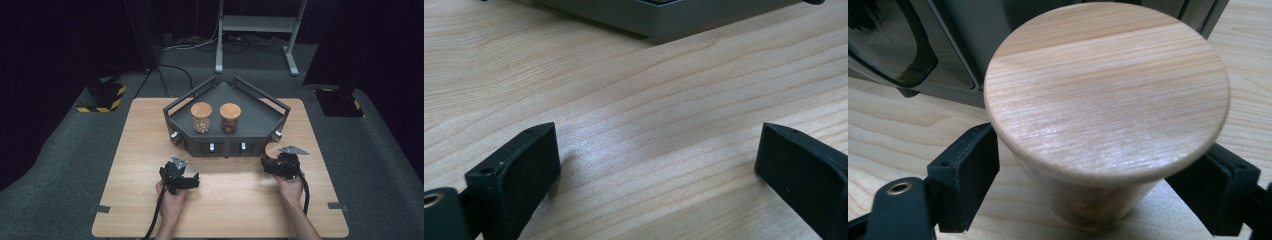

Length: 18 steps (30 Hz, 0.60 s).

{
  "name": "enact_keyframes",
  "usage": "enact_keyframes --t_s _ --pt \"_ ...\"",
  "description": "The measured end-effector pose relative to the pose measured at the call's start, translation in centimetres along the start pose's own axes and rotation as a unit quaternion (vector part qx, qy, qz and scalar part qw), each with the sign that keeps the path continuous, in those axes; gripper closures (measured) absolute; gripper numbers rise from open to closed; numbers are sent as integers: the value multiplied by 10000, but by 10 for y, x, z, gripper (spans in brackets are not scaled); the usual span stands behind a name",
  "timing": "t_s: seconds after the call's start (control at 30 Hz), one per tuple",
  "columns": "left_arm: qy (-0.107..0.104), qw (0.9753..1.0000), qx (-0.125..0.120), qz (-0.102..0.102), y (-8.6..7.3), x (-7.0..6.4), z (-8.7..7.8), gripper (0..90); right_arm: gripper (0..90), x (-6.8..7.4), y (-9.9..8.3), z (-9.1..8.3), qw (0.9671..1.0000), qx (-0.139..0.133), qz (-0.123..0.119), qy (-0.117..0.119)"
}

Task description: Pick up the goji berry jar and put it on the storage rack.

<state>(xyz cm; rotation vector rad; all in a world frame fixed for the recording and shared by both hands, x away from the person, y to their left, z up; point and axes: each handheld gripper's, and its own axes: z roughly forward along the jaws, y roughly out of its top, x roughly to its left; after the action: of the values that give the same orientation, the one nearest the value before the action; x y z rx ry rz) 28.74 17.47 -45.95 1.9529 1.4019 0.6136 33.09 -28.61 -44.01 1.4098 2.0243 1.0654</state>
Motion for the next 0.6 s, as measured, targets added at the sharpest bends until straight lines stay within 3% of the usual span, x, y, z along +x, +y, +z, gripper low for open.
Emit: enact_keyframes --t_s 0.6 --pt "-6 10000 0 5 0 0 0 41 243 8 1 4 9997 -40 -45 -231"
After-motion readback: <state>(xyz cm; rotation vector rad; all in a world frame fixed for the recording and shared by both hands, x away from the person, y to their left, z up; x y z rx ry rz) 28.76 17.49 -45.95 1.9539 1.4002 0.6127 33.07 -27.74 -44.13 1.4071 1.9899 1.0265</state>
